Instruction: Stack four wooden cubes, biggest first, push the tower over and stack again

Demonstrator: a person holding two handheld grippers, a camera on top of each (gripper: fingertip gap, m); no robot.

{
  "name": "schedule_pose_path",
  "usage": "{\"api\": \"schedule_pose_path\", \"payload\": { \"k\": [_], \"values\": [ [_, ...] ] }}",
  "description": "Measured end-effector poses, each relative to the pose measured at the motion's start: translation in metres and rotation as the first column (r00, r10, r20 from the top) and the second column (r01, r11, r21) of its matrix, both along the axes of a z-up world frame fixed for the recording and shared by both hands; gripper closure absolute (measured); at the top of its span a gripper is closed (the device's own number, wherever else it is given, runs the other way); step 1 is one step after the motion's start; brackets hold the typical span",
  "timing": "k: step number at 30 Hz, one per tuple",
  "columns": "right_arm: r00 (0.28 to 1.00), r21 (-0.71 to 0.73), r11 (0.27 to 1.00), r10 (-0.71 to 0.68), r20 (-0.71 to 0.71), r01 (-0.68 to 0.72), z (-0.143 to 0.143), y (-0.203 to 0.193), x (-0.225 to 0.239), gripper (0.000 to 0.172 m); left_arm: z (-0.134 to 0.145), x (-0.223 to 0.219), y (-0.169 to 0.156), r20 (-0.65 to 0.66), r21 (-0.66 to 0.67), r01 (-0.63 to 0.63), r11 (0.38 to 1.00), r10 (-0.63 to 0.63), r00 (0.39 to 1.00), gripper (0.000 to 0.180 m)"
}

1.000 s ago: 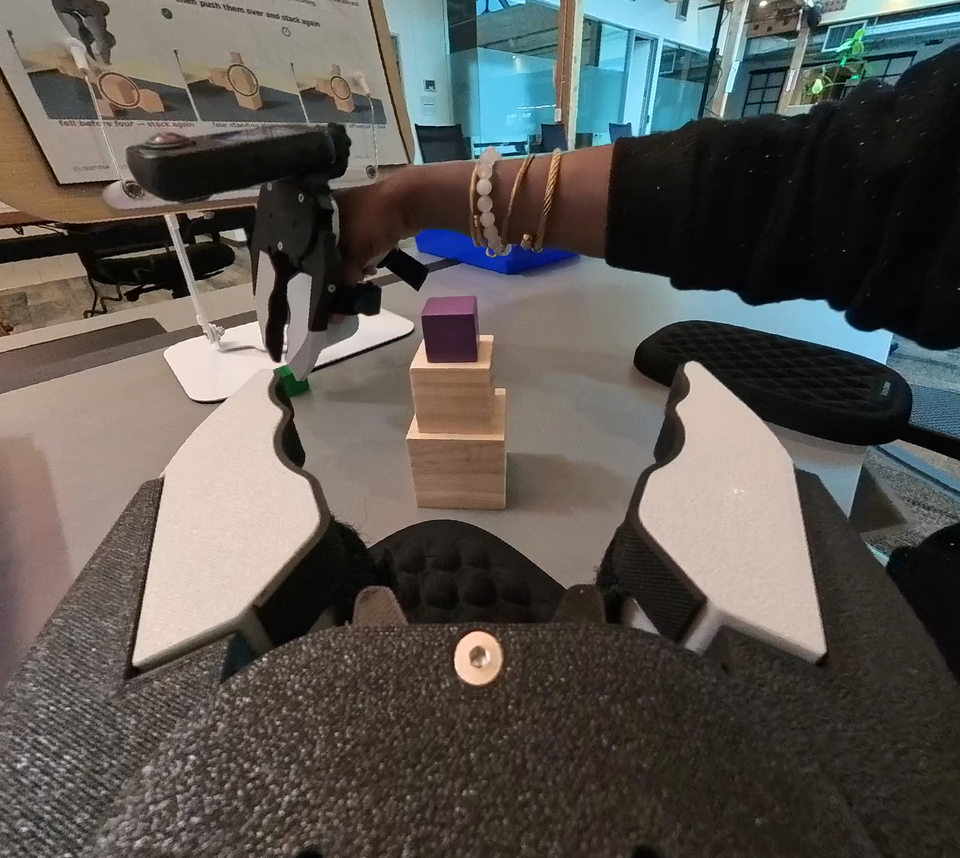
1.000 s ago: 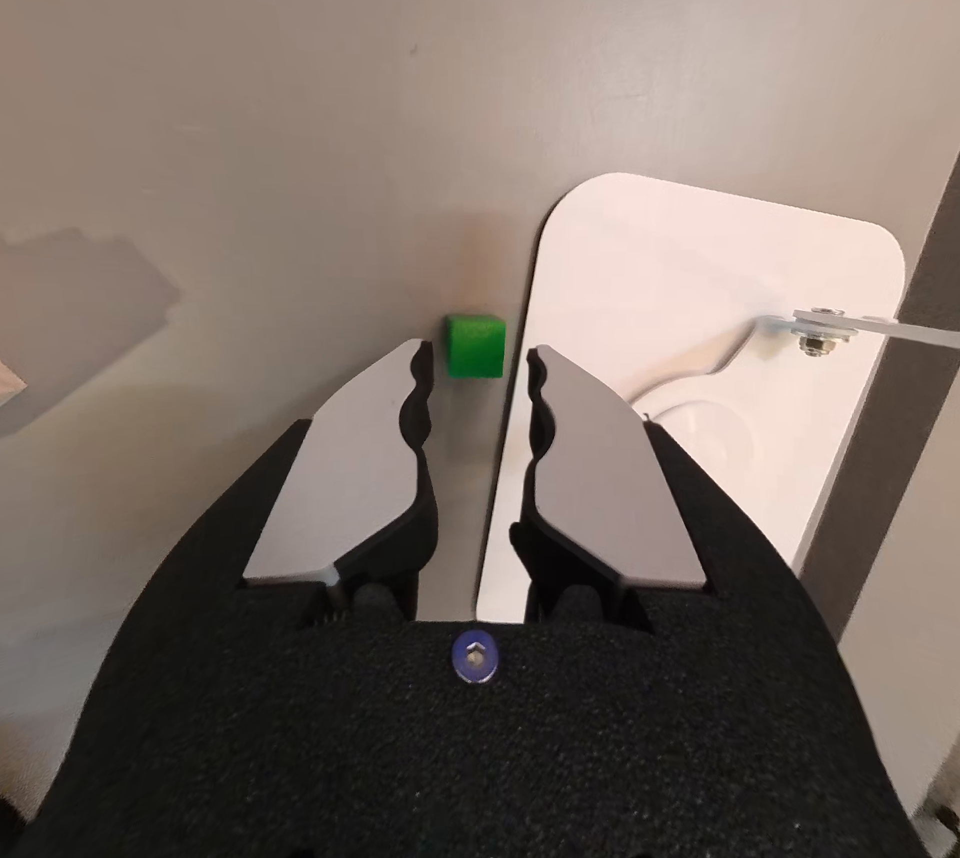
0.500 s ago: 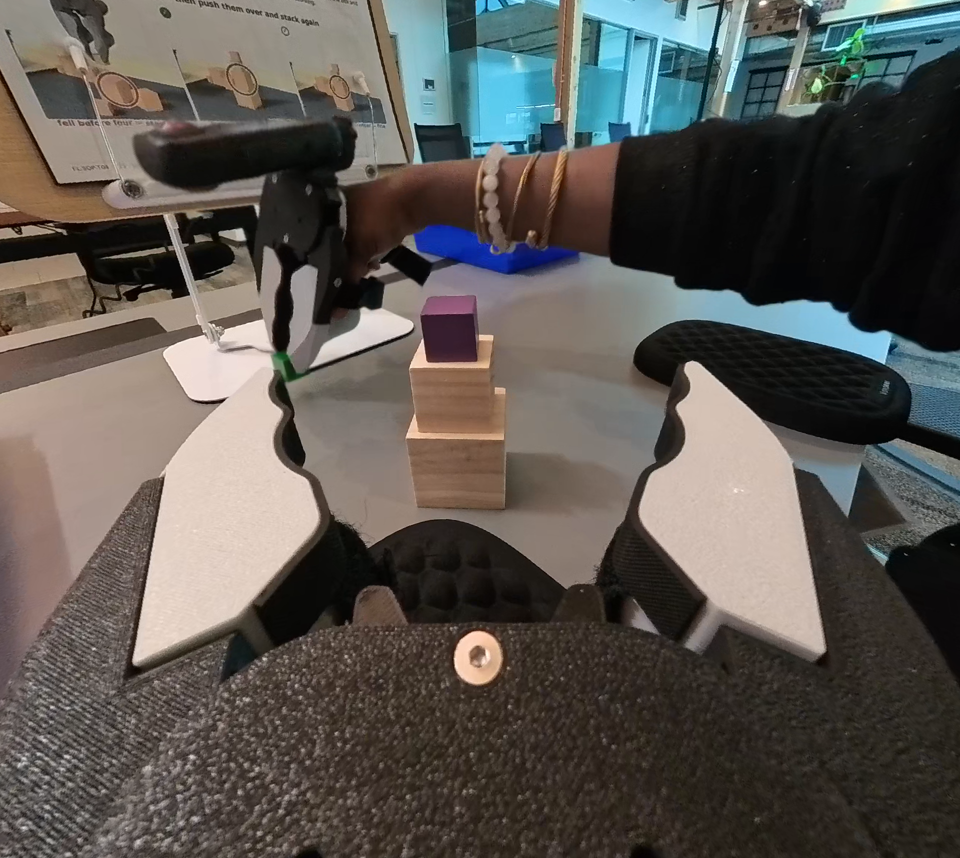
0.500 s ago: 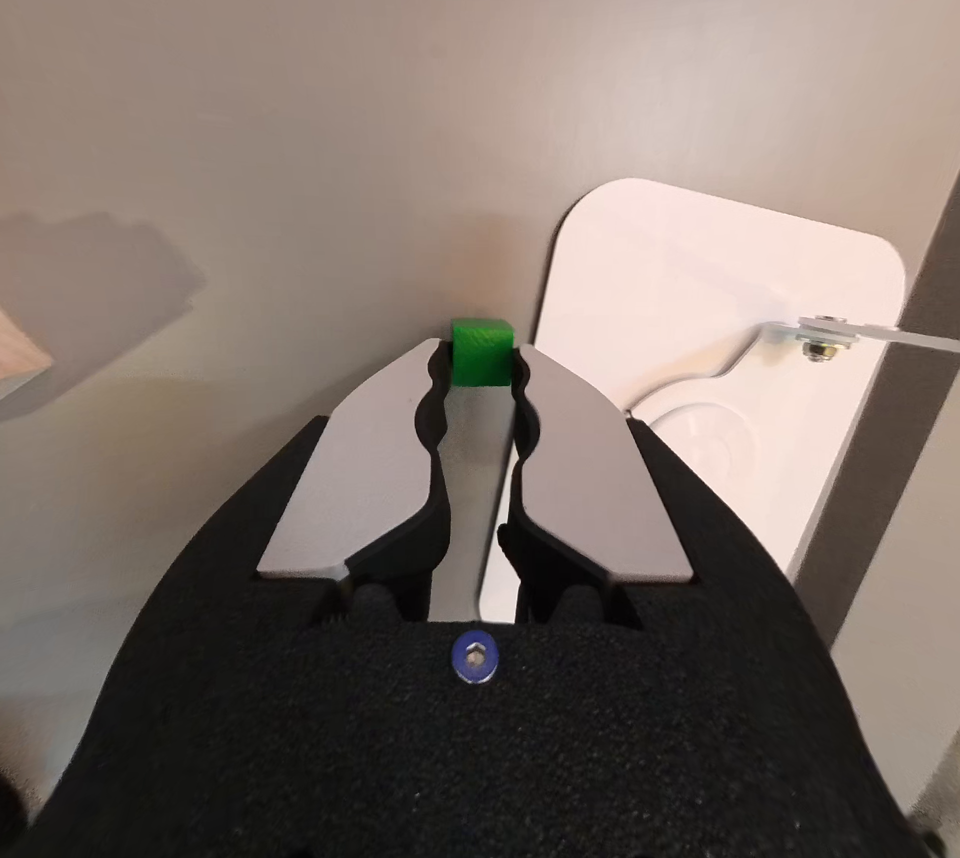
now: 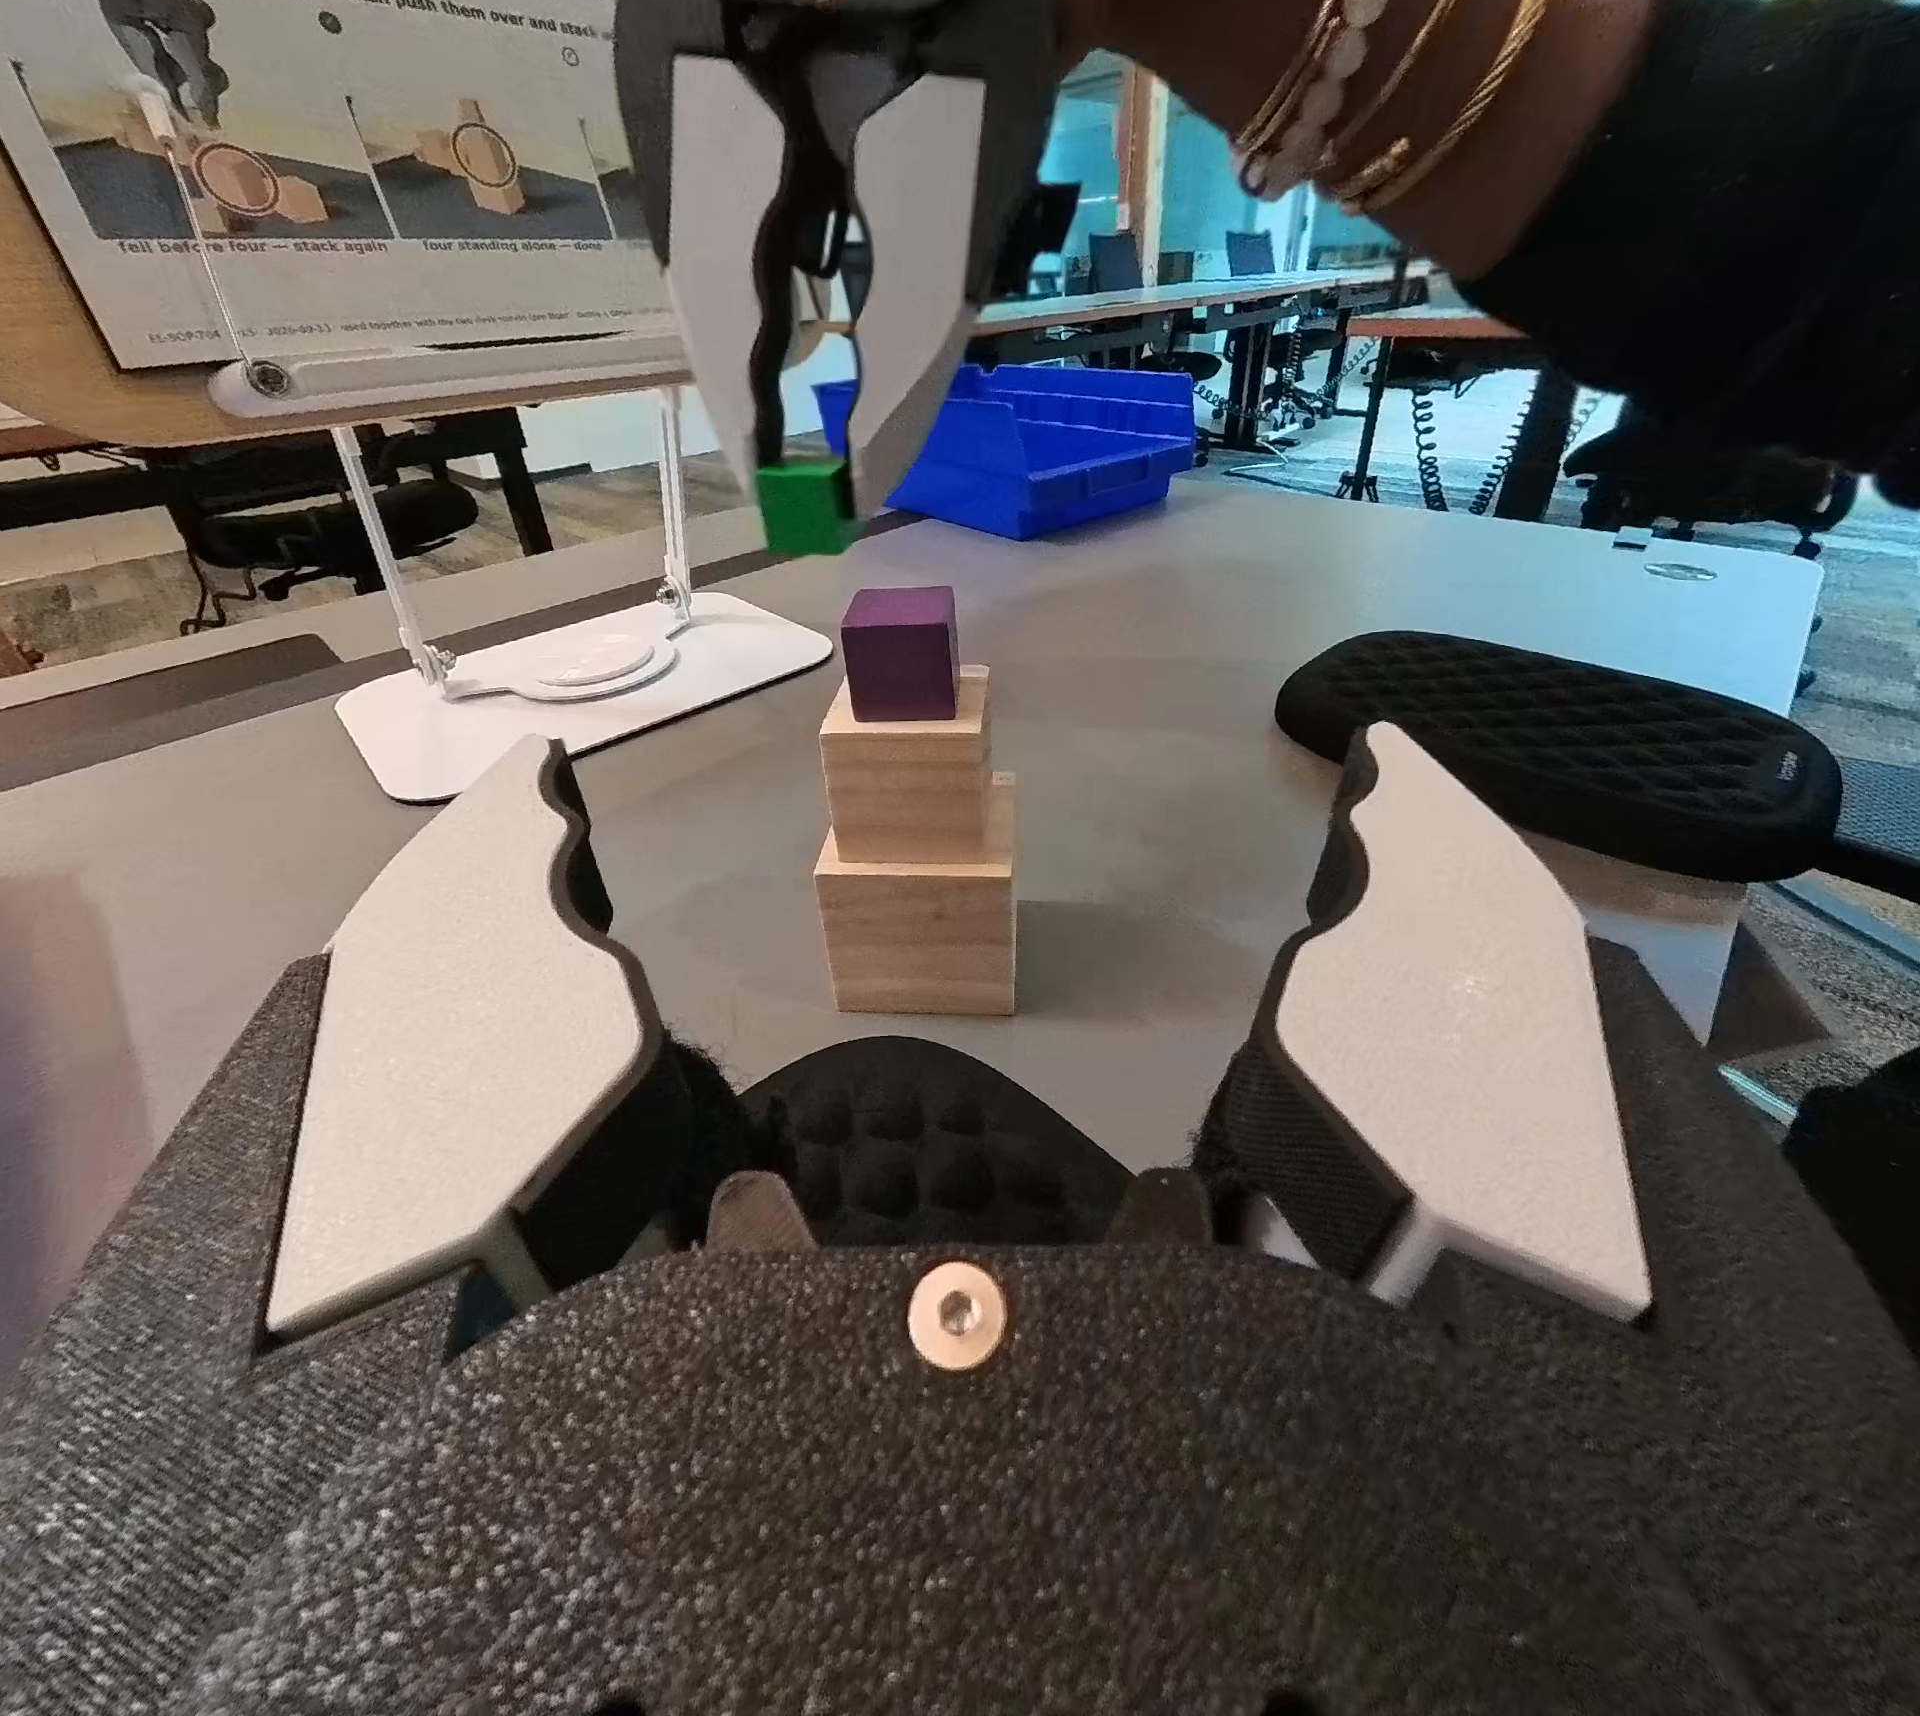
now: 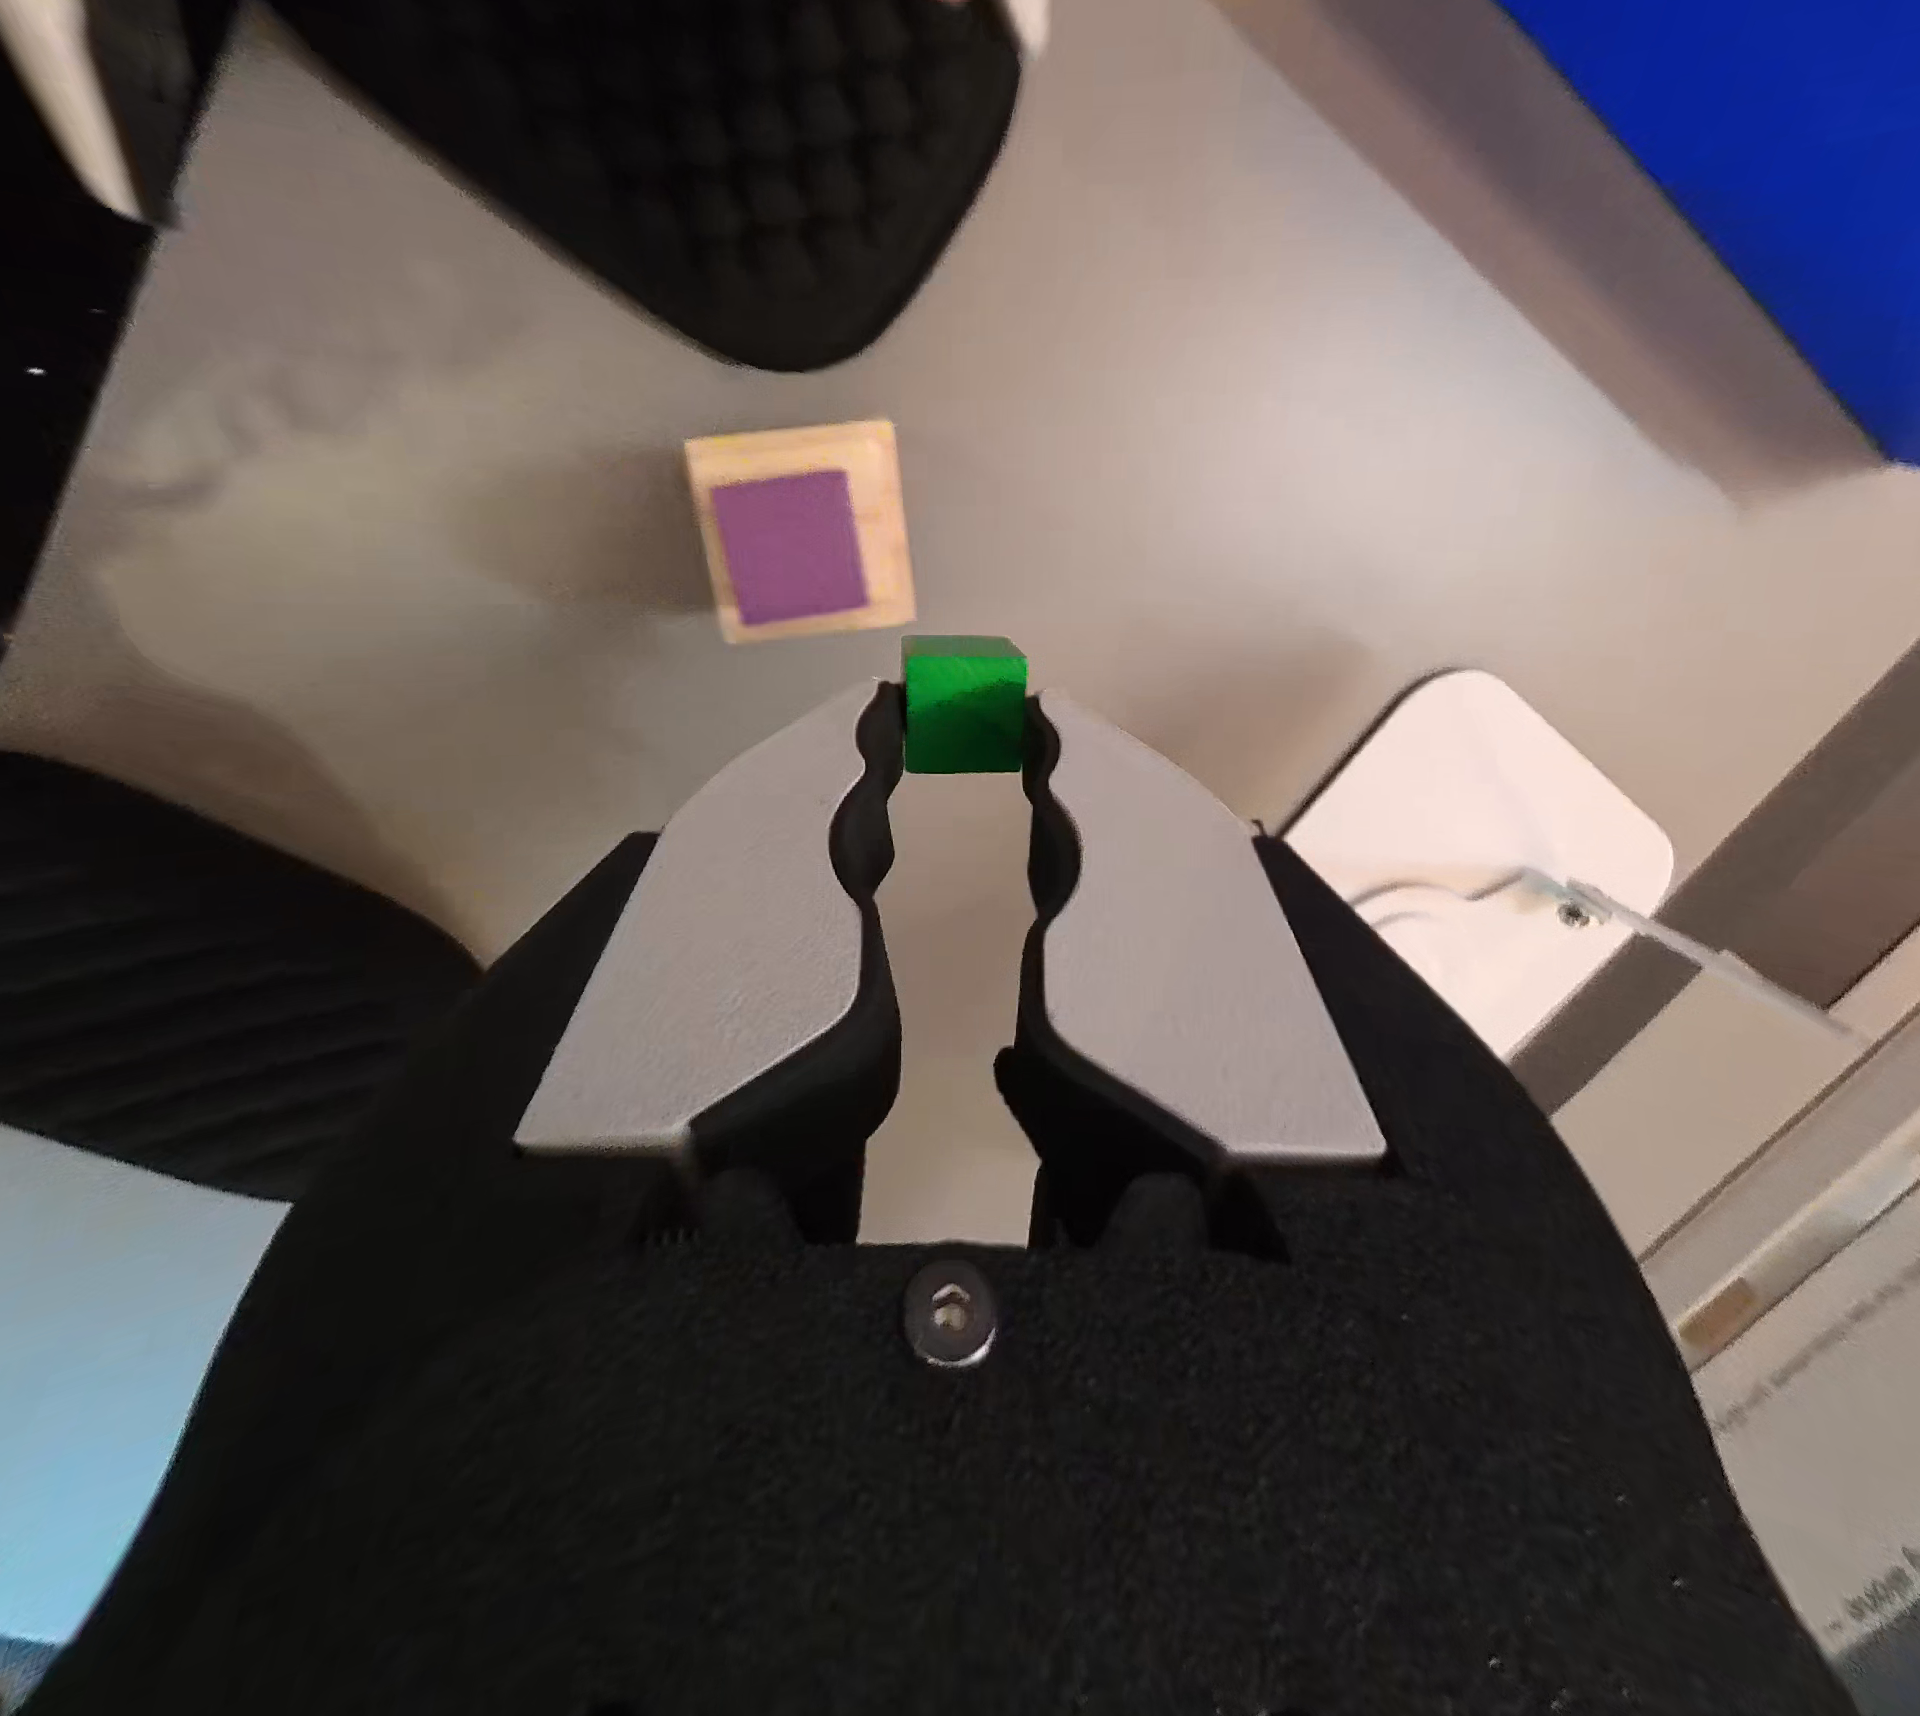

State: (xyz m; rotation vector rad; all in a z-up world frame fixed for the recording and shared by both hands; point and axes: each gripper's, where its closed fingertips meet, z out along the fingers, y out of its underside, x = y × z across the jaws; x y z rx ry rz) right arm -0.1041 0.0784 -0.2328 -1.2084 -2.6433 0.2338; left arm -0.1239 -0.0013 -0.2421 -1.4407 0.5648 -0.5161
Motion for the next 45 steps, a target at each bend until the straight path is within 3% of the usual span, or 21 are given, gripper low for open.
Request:
{"api": "schedule_pose_path", "payload": {
  "k": [17,45],
  "values": [
    [0.993,-0.047,0.992,0.118,0.021,-0.117,-0.004,-0.035,-0.003,0.150,0.000,0.000,0.000,0.004,-0.001,0.003,1.000,-0.003,1.000,0.048],
    [0.988,-0.072,0.986,0.150,0.039,-0.147,-0.009,-0.038,0.002,0.150,0.000,0.000,0.000,0.004,-0.001,0.002,1.000,-0.002,1.000,0.049]
  ]
}}
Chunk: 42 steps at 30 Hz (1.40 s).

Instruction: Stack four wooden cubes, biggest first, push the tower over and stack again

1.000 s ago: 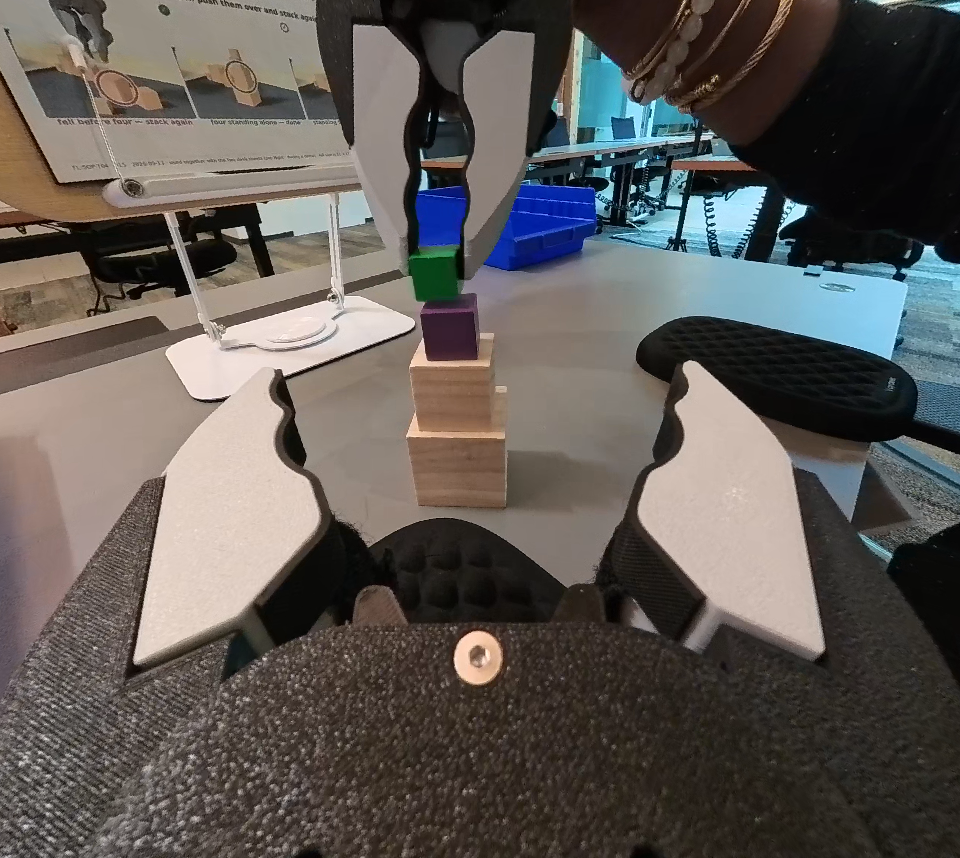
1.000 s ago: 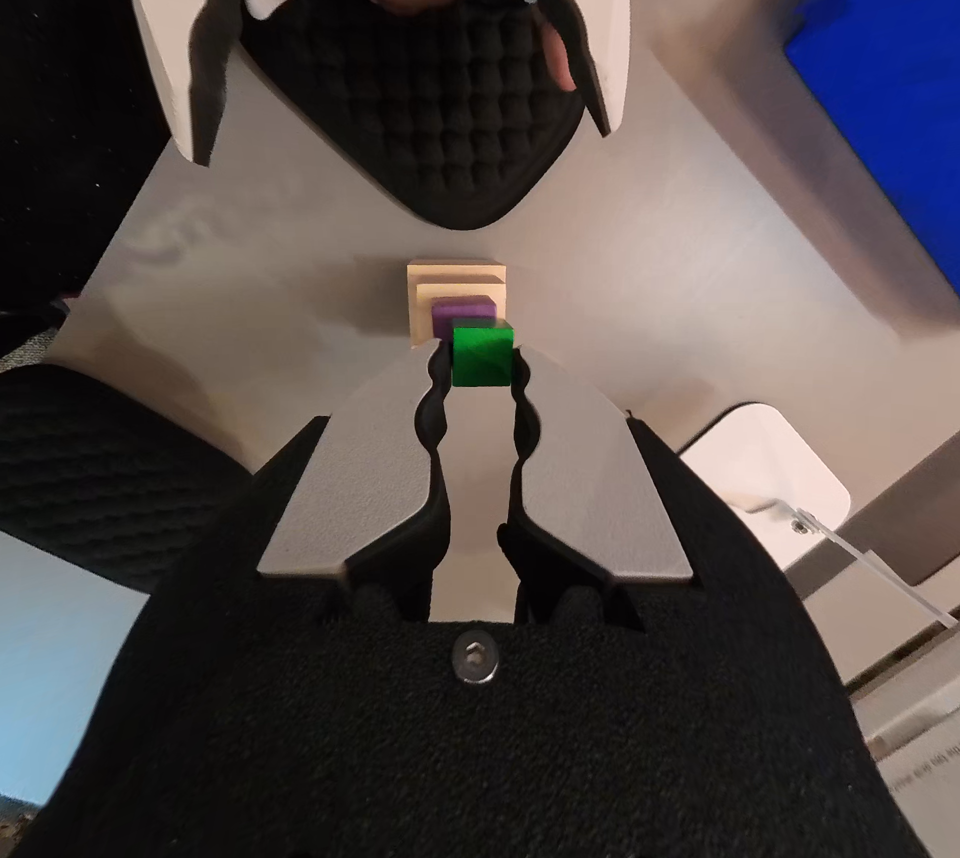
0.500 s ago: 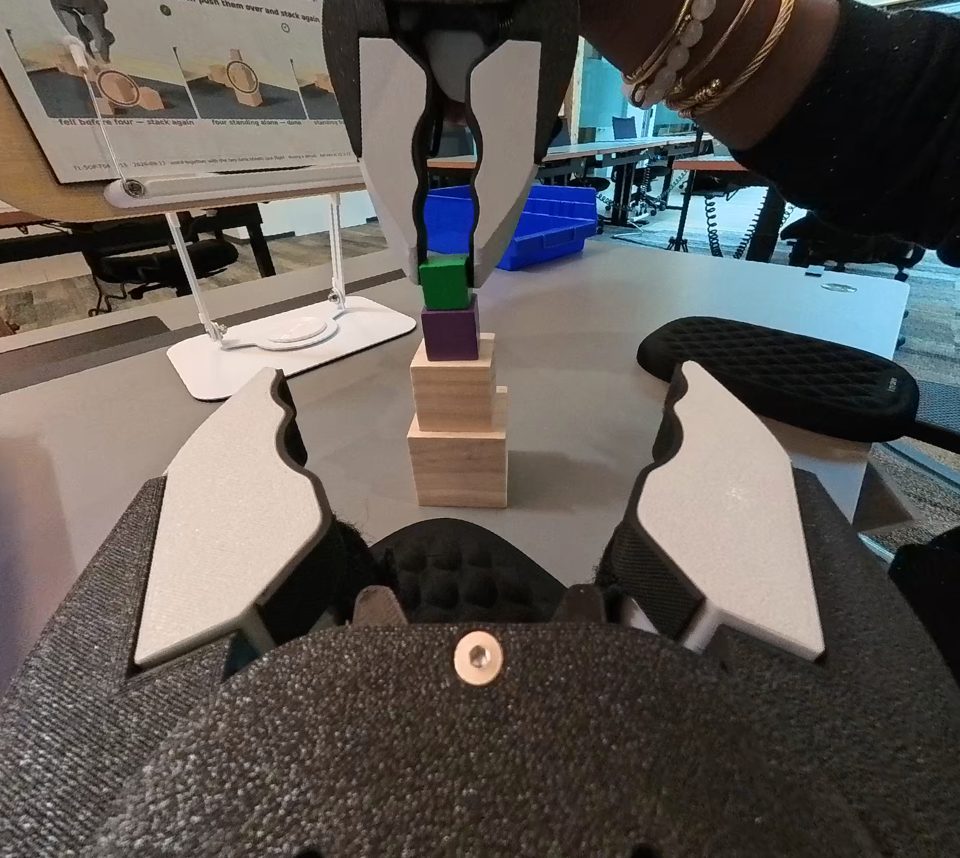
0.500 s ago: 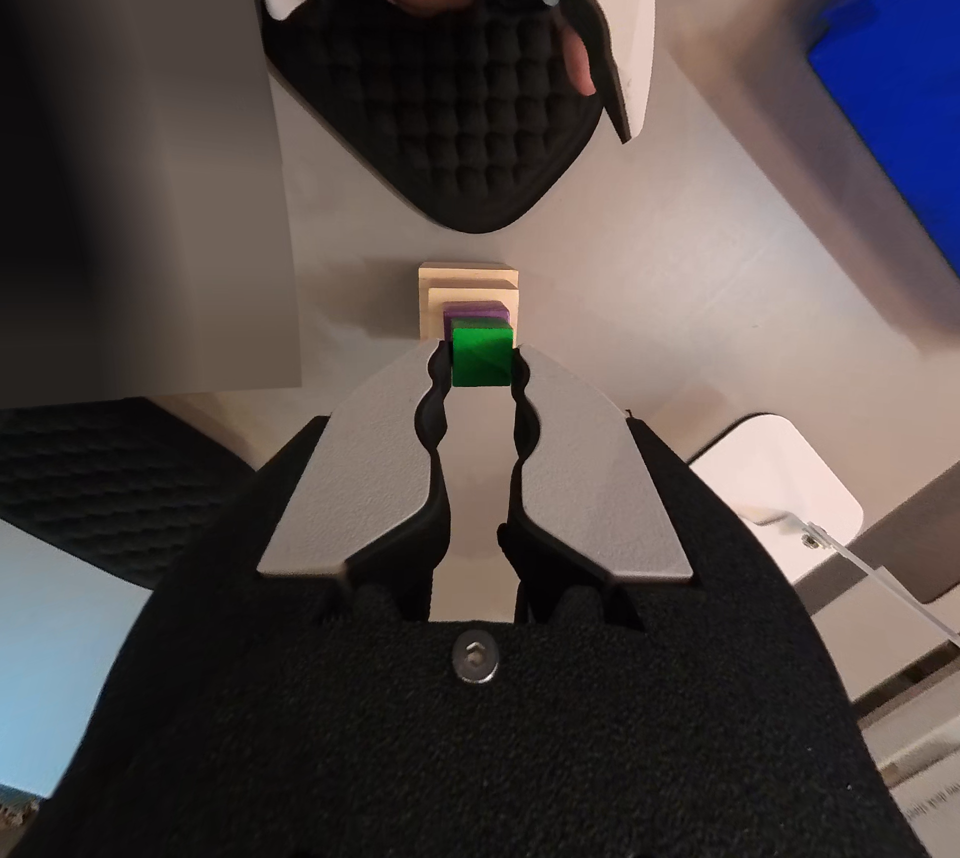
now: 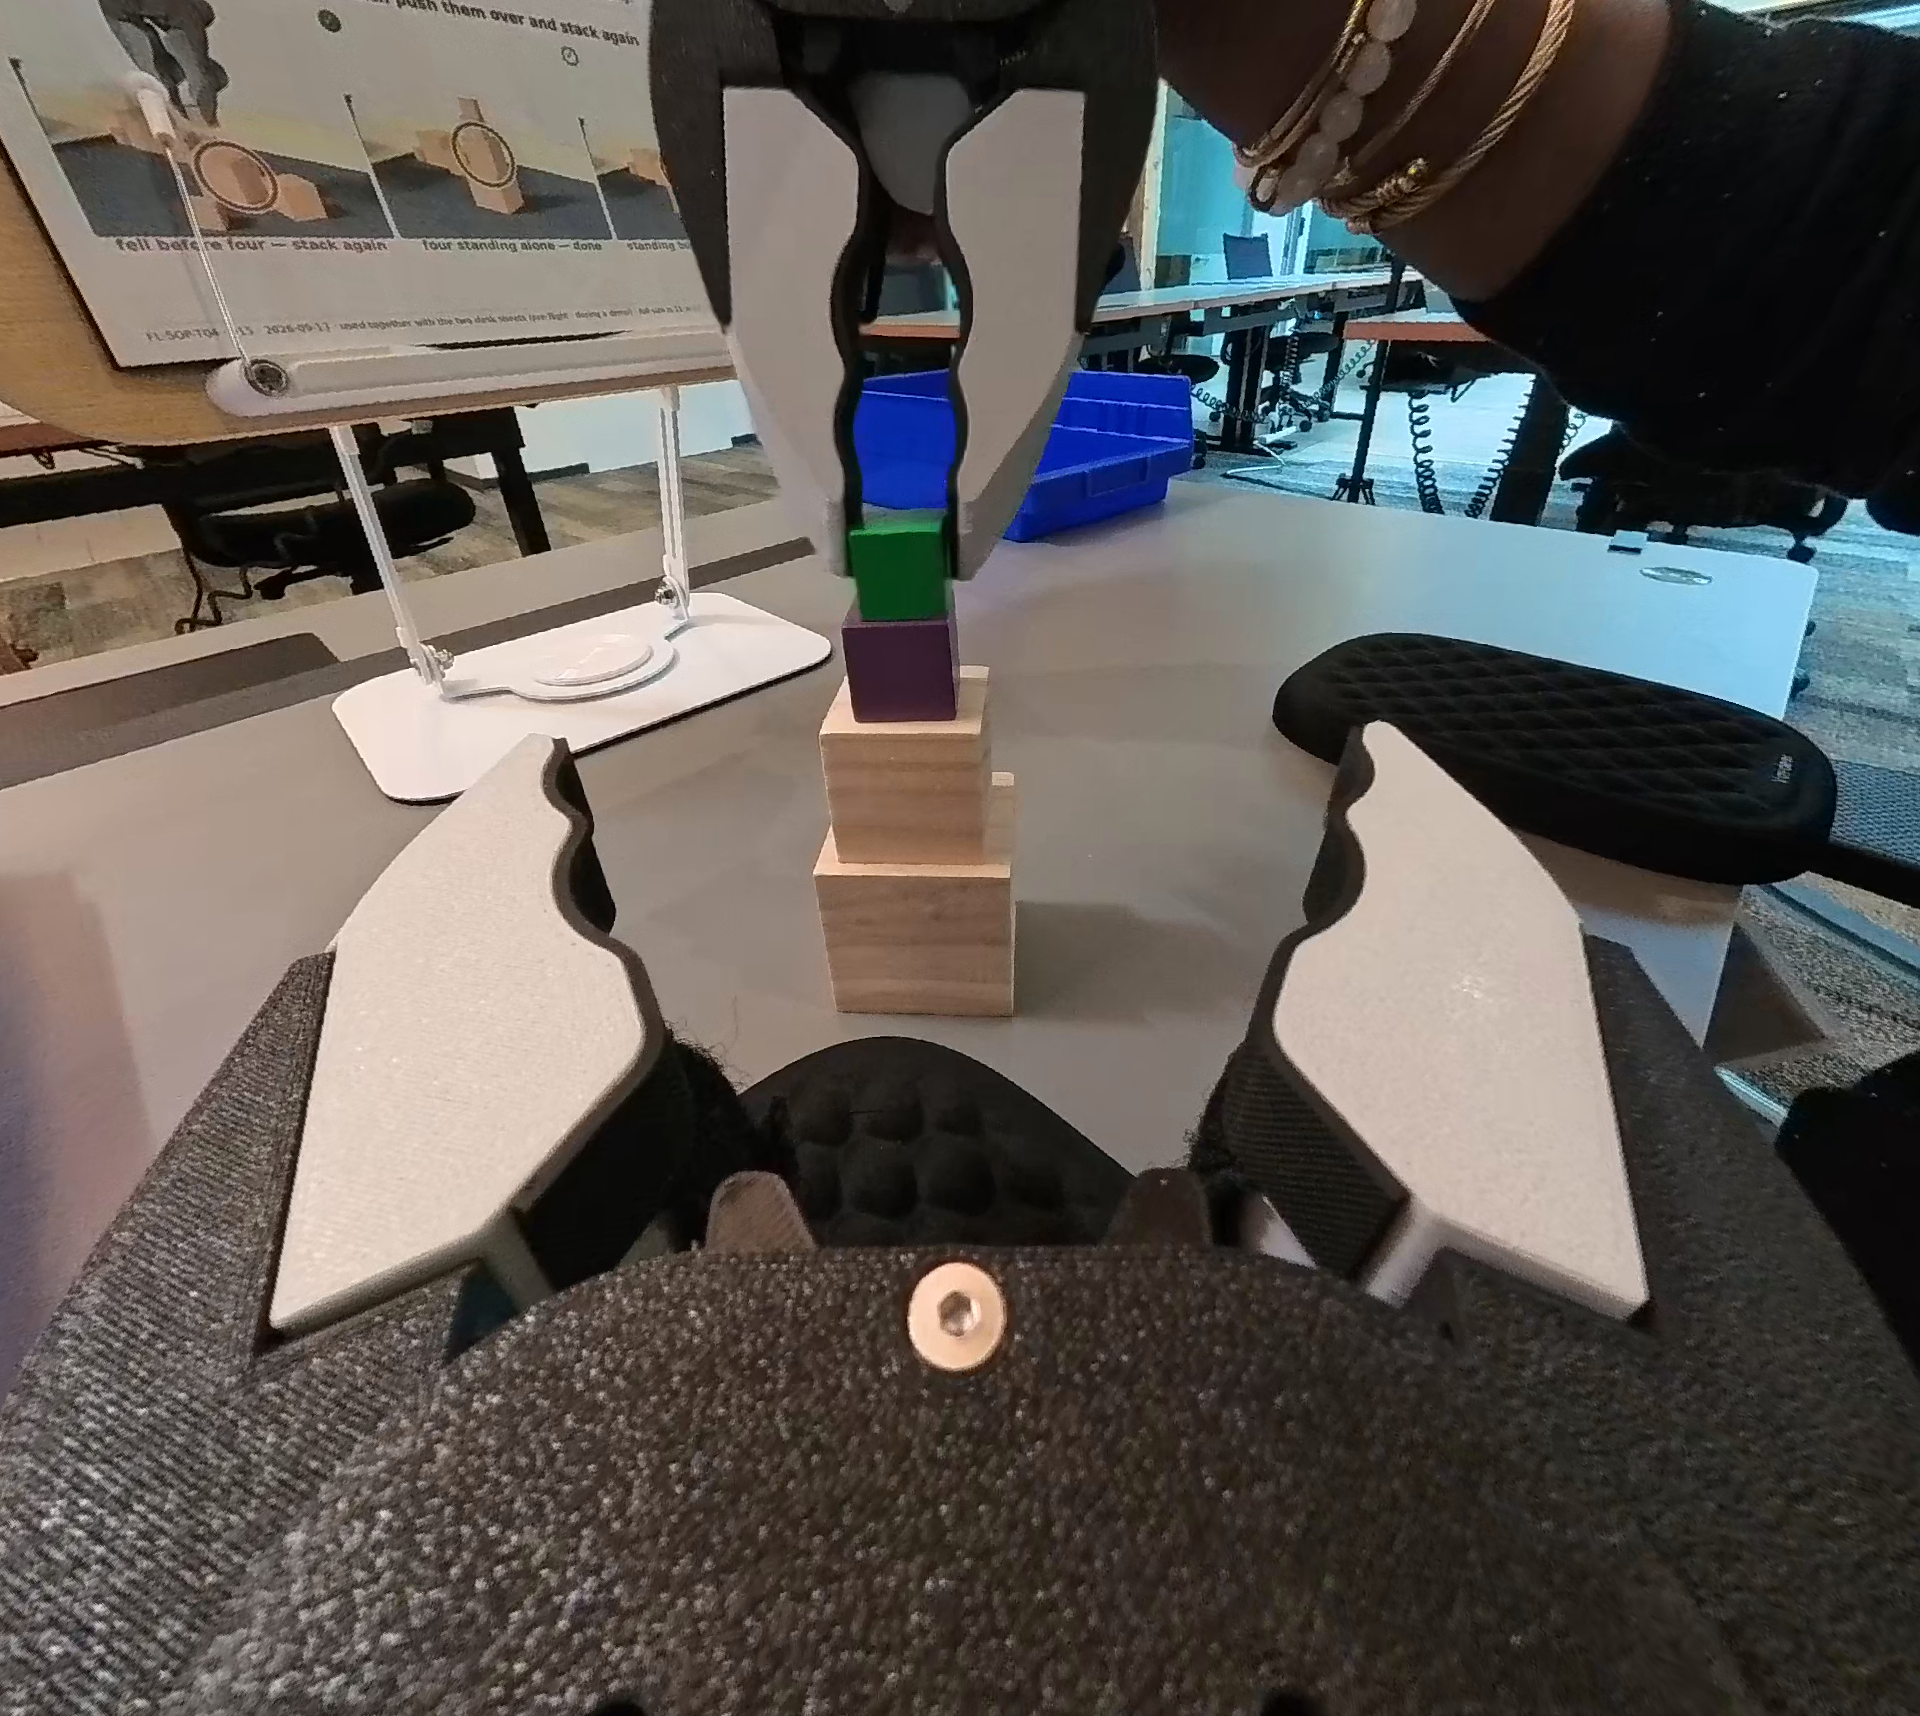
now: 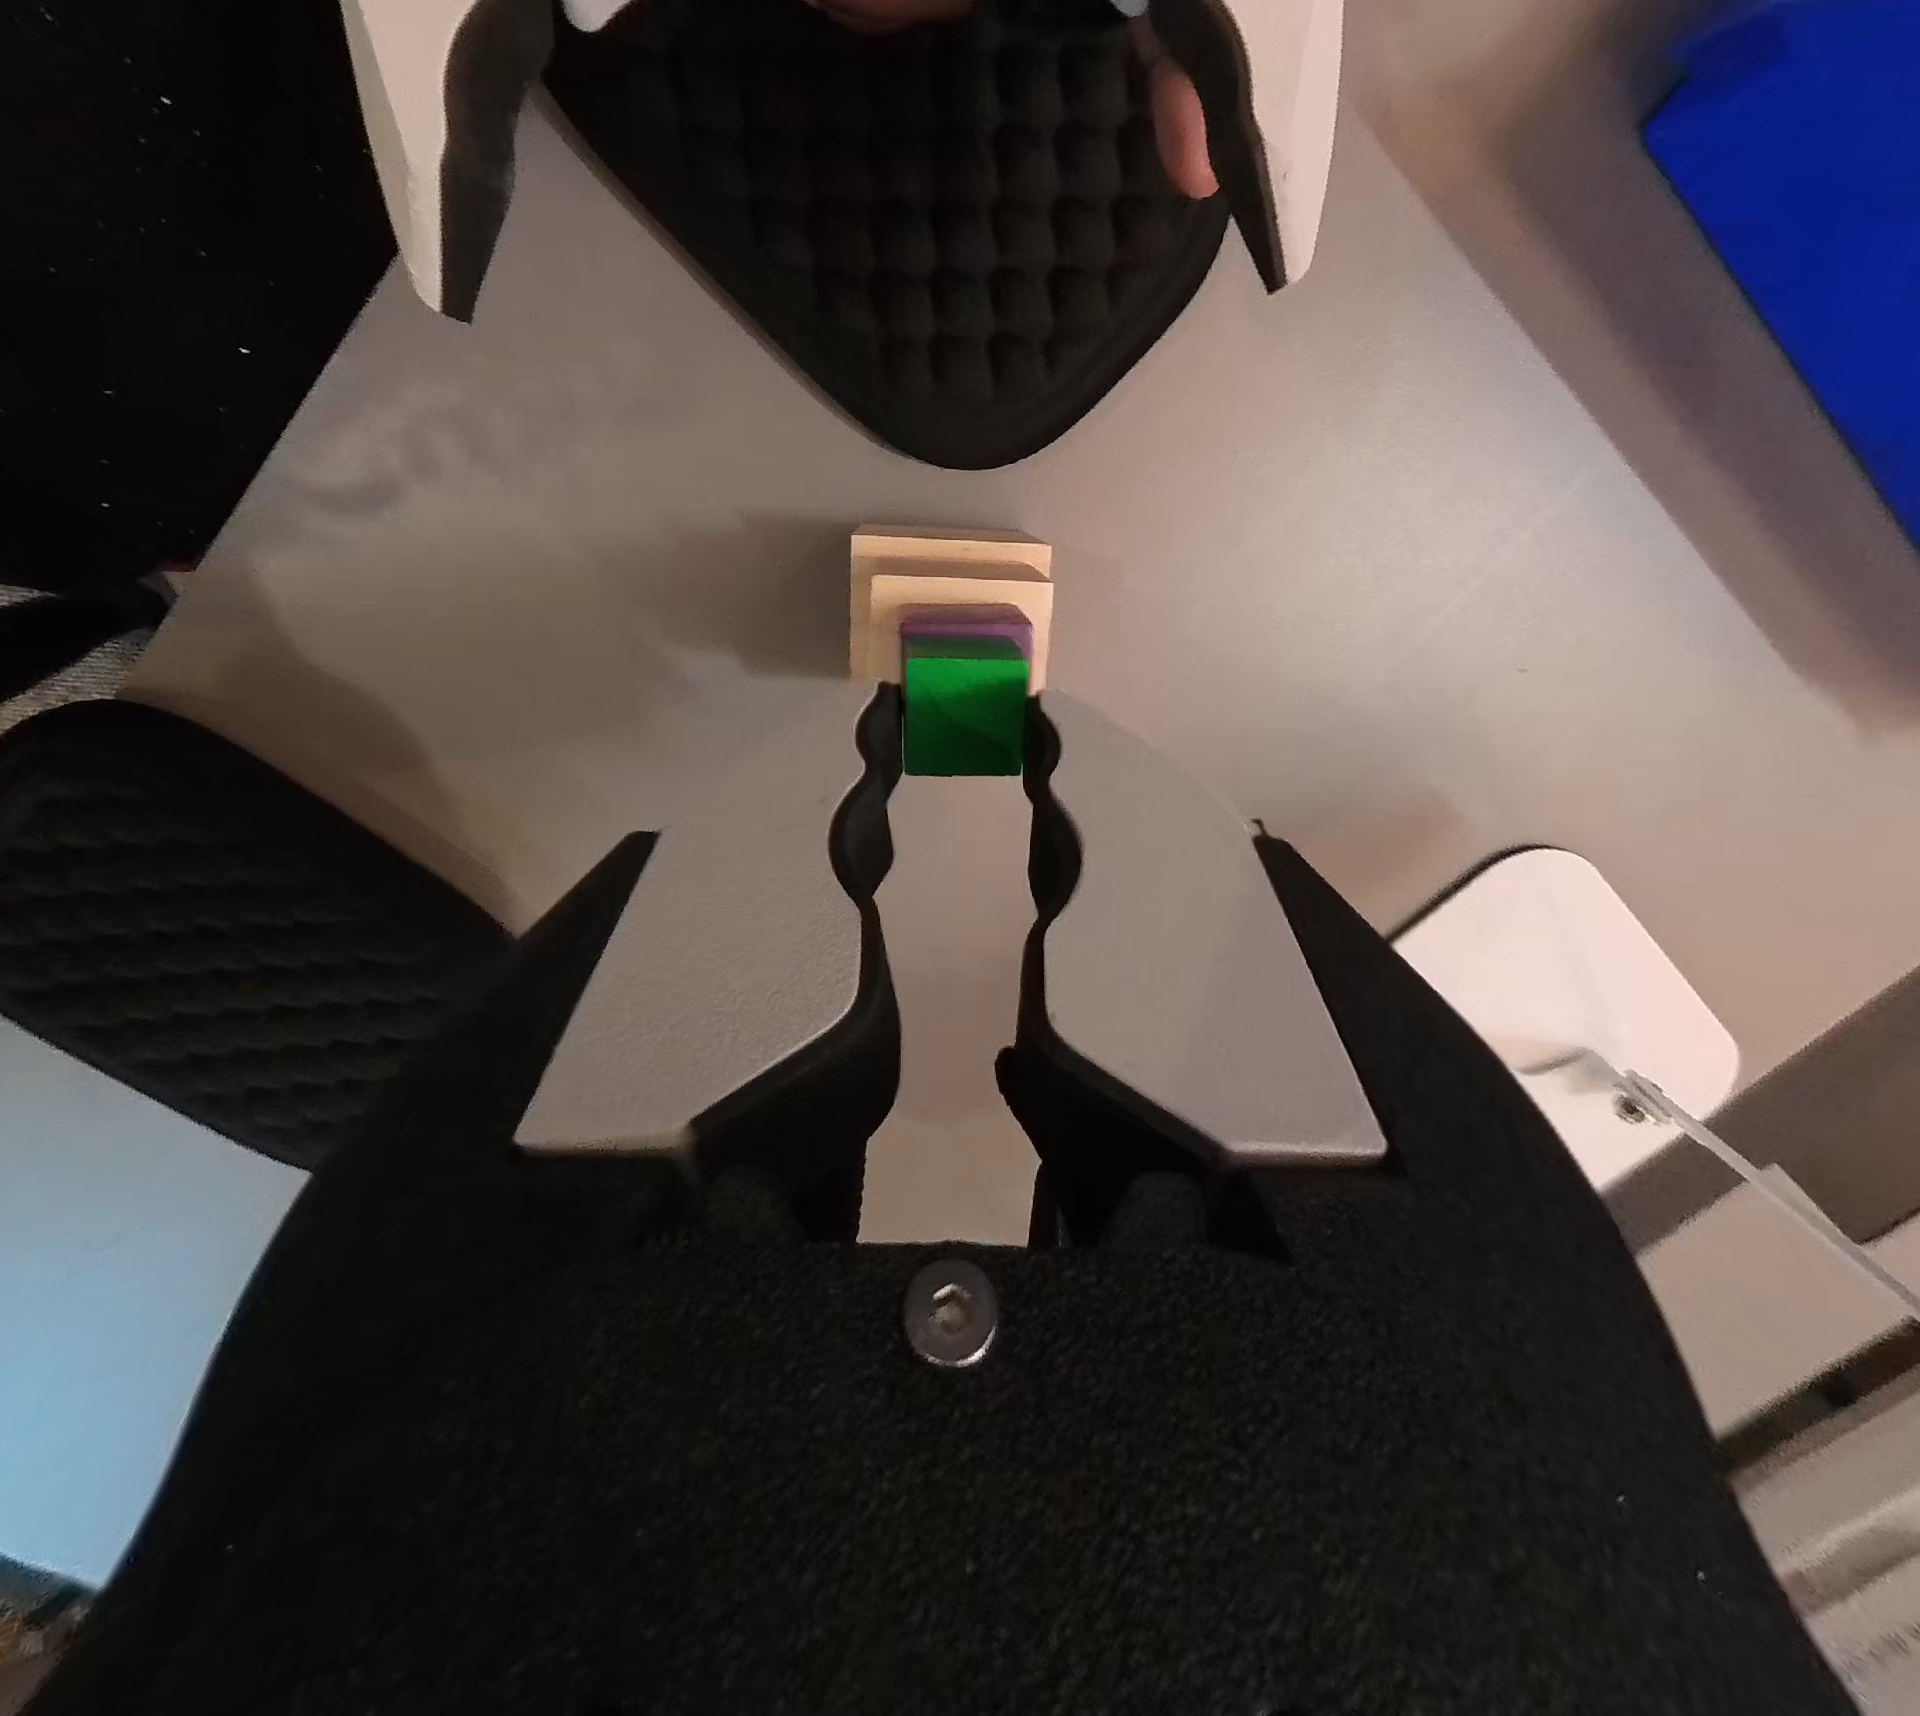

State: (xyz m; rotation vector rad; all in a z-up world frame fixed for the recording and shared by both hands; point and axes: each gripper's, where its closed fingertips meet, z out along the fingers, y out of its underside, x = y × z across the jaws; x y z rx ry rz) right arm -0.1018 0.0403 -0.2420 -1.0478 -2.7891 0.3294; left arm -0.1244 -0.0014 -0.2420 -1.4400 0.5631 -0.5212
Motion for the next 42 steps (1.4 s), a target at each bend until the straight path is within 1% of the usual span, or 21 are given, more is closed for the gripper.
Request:
{"api": "schedule_pose_path", "payload": {
  "k": [2,9,21,23,24,28,30,31,32,34,36,38,40,42],
  "values": [
    [1.000,-0.018,1.000,0.002,-0.003,-0.002,0.000,-0.002,0.000,0.150,0.000,0.000,0.000,0.000,0.000,0.000,1.000,0.000,1.000,0.049],
    [1.000,0.001,1.000,0.013,-0.021,-0.013,-0.002,0.003,-0.001,0.147,0.000,0.000,0.000,0.003,0.000,0.001,1.000,-0.001,1.000,0.050],
    [0.999,-0.017,1.000,0.015,-0.044,-0.016,0.002,-0.001,-0.003,0.146,0.000,0.000,0.000,0.003,0.001,0.001,1.000,-0.001,1.000,0.050],
    [0.997,-0.042,0.999,0.002,-0.077,-0.005,0.008,-0.004,-0.005,0.138,0.000,0.000,0.000,0.003,0.001,0.001,1.000,-0.001,1.000,0.050],
    [0.995,-0.057,0.998,-0.012,-0.103,0.006,0.012,-0.005,-0.006,0.131,0.000,0.000,0.000,0.003,0.001,0.001,1.000,-0.001,1.000,0.050],
    [0.959,-0.141,0.987,-0.111,-0.259,0.077,0.034,-0.011,-0.012,0.086,0.000,0.000,0.000,0.003,0.002,0.002,1.000,-0.002,1.000,0.050],
    [0.912,-0.200,0.973,-0.186,-0.366,0.118,0.046,-0.014,-0.015,0.056,0.000,0.000,0.000,0.003,0.001,0.002,1.000,-0.002,1.000,0.050],
    [0.872,-0.231,0.961,-0.241,-0.425,0.153,0.052,-0.013,-0.017,0.040,0.000,0.000,0.000,0.003,0.001,0.002,1.000,-0.002,1.000,0.050],
    [0.827,-0.266,0.946,-0.298,-0.476,0.188,0.057,-0.011,-0.017,0.028,0.000,0.000,0.000,0.002,0.001,0.001,1.000,-0.001,1.000,0.050],
    [0.729,-0.340,0.908,-0.404,-0.553,0.245,0.063,-0.007,-0.012,0.028,0.000,0.000,0.000,0.001,0.001,0.000,1.000,0.000,1.000,0.050],
    [0.610,-0.430,0.855,-0.511,-0.606,0.289,0.067,-0.005,-0.002,0.028,0.000,0.000,0.000,0.003,0.001,-0.002,1.000,0.002,1.000,0.050],
    [0.496,-0.519,0.796,-0.601,-0.627,0.310,0.067,-0.005,0.013,0.028,0.000,0.000,0.000,0.005,-0.001,-0.003,1.000,0.003,1.000,0.050],
    [0.384,-0.579,0.742,-0.671,-0.635,0.338,0.061,-0.002,0.031,0.028,0.000,0.000,0.000,0.004,-0.003,-0.005,1.000,0.005,1.000,0.050],
    [0.299,-0.629,0.692,-0.721,-0.625,0.353,0.051,-0.005,0.051,0.028,-0.001,0.000,0.001,0.000,-0.007,-0.007,1.000,0.007,1.000,0.050]
  ]
}}
